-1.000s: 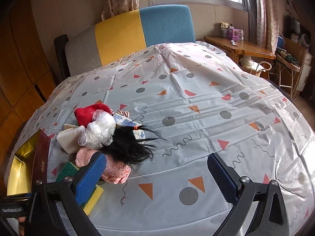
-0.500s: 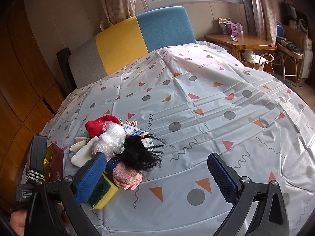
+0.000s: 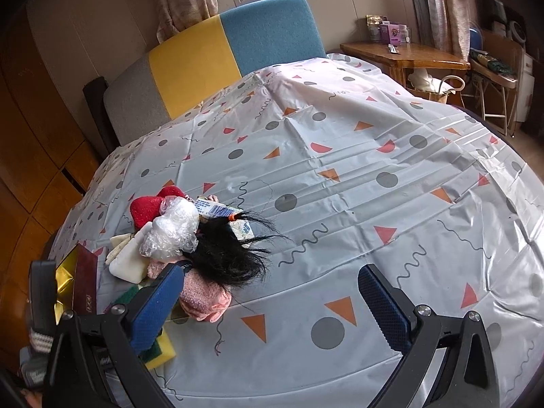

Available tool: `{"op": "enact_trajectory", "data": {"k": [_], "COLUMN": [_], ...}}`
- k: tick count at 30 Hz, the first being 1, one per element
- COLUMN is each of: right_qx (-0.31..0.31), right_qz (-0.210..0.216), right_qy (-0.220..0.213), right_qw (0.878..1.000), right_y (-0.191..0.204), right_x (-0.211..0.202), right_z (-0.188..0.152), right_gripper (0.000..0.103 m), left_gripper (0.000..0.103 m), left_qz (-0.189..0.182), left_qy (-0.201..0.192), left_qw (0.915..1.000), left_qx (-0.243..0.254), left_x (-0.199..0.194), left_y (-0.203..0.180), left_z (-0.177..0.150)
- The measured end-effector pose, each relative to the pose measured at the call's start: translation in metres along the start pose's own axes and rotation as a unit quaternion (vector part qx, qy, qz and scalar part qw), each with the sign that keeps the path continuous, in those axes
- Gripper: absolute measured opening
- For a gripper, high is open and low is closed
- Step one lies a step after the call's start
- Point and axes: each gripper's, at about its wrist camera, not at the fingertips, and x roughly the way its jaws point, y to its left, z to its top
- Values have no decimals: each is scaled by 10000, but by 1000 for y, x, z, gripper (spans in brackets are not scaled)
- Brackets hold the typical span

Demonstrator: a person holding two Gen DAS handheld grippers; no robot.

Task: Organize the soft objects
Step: 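Move the left tool to the green scouring sponge and grasp it, then carry the green sponge into the tin box with the left tool while the right tool grasps the plastic bag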

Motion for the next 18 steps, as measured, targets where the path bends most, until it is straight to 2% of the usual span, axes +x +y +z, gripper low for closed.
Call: {"op": "enact_trajectory", "data": {"k": [4,7,8,10,12,17,18], "right_qx": [92,59,-29,-291,-524,-1069,-1148], "right_qz": [-64,83,129,219,412,649,671], "right_qy": [140,267,284,280,292,338,391], "right_qw": [9998,9996,9995,9989,9973,9916,9904], "right_y": [-4,1,5,19,36,81,90], "right_x": [6,12,12,12,10,19,26], "right_z": [-2,-6,-8,-11,-10,7,12], "right_gripper": [103,102,101,87,78,76,76], "left_gripper": [81,81,81,81,81,80,79], "left_qz": [40,17,-5,-82,-173,-311,-310], "left_qy": [-352,-554,-614,-646,-618,-646,-666], "left_qw": [9965,9928,9924,9928,9937,9935,9934], "left_qx": [757,1065,1068,1007,918,884,882], "left_x": [-20,-28,-29,-25,-29,-31,-23], "left_y": [-5,-3,-2,1,4,19,10], "left_z": [-44,-62,-61,-60,-65,-65,-61]}}
